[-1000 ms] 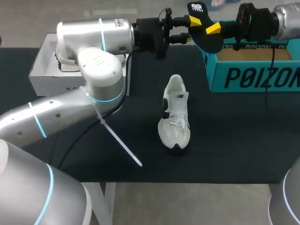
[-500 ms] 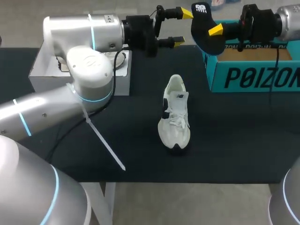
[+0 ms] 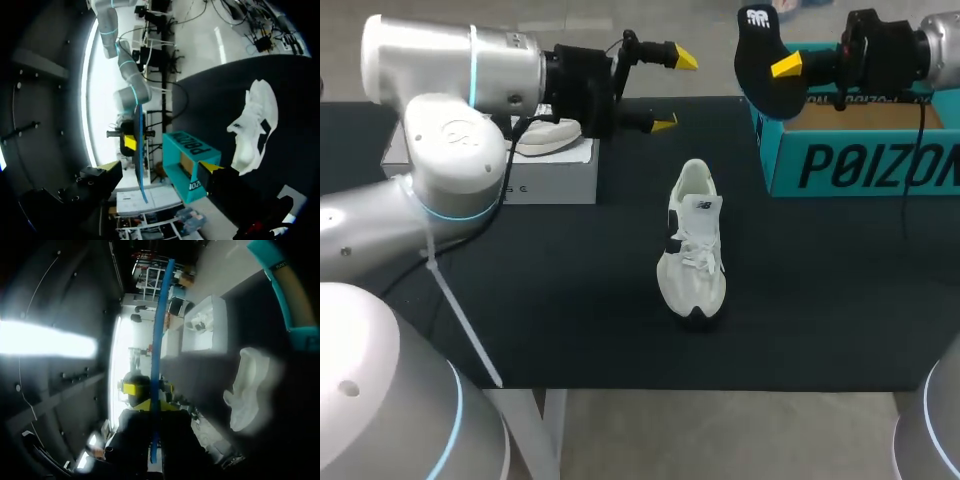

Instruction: Take the shoe out of the shoebox, open the shoe tongue, remove and reinsert the insole, then place the shoe into the shoebox

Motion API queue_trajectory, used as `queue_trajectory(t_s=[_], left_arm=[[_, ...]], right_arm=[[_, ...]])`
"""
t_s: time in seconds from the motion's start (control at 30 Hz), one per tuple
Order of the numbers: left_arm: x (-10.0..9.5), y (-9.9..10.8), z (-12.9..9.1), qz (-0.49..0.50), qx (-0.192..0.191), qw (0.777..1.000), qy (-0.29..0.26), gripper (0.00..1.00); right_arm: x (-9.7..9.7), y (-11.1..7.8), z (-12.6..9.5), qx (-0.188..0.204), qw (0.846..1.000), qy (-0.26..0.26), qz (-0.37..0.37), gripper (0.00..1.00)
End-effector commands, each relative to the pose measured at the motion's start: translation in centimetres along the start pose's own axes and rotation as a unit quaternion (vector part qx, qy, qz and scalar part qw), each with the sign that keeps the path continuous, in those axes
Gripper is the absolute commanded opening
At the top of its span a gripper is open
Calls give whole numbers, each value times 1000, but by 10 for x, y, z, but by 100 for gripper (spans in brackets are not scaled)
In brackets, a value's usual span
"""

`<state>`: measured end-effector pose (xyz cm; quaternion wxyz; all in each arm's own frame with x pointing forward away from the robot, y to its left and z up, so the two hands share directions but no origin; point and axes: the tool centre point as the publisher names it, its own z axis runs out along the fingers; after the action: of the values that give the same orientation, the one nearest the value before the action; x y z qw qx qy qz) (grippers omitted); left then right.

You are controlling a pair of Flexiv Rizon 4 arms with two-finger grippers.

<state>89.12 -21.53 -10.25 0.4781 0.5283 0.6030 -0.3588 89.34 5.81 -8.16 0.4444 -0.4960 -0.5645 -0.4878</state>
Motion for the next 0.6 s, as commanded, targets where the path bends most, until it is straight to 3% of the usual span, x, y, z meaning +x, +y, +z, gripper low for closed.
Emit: queue_trajectory(t_s=[0.03,0.27,0.4,0.47,0.6], left_arm=[[17,-25,-49,9,-1,999,35,100],[44,-40,-81,-1,13,995,97,100],[50,-38,-96,5,-4,994,112,100],[48,-33,-98,-19,-33,994,103,100],[48,-33,-98,-19,-33,994,103,100]], right_arm=[[0,-2,0,-3,1000,-2,-1,0],[-2,-2,-3,-6,1000,-5,-2,0],[-2,-4,-5,-10,1000,-9,-2,0],[-2,-5,-6,-12,1000,-9,-1,0],[-2,-7,-9,-20,1000,-11,1,0]])
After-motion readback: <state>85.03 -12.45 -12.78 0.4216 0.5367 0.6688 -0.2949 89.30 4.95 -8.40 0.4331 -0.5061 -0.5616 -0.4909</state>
